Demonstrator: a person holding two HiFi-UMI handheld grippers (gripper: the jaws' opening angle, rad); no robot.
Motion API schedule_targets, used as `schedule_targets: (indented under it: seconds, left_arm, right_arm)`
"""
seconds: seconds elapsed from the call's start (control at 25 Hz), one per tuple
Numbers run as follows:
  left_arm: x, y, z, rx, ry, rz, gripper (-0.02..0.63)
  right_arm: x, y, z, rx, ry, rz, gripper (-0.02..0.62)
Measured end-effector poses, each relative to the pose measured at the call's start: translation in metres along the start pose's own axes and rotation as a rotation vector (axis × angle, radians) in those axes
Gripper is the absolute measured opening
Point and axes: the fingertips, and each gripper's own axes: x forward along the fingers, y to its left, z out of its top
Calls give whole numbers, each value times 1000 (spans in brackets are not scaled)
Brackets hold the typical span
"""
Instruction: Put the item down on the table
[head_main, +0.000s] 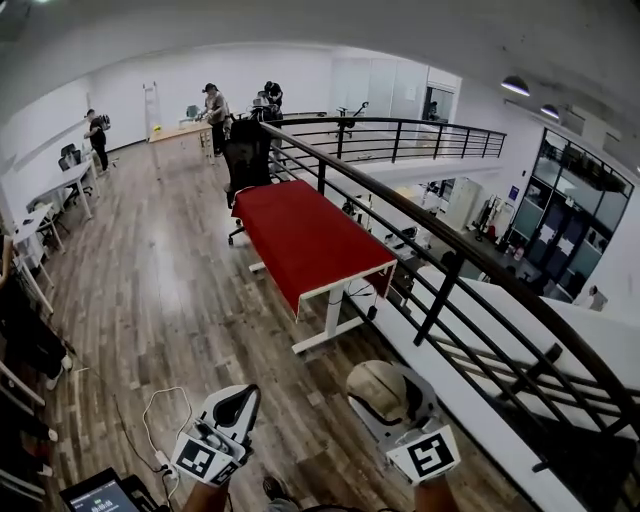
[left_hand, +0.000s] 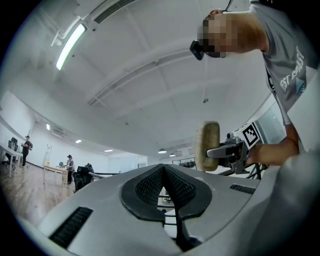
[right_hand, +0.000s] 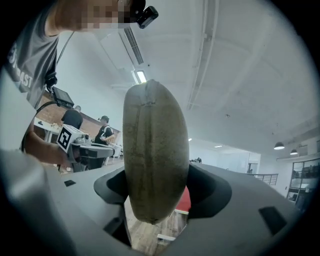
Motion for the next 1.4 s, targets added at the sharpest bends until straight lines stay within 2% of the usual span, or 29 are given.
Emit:
schedule_targets:
  seconds: [0.32,0.76,1.0,1.2,1.4]
  left_arm:
    - [42,119,-14,-11,-14,-28,0]
    - [80,233,-54,-10,-11,-31,0]
    - [129,298,-71,-15,17,5,0]
    - [188,339,-87,-7,45,17,0]
    - [246,393,-106,-10,24,41,0]
  right_arm:
    - [125,-10,-2,4,1,-15,282]
    - [243,-20,-39,35,23,-27,282]
    - [318,-58,-57,59,20,5,282]
    - [376,-107,-75,79,1,17,282]
    - [441,-156,-100,79,9,35,282]
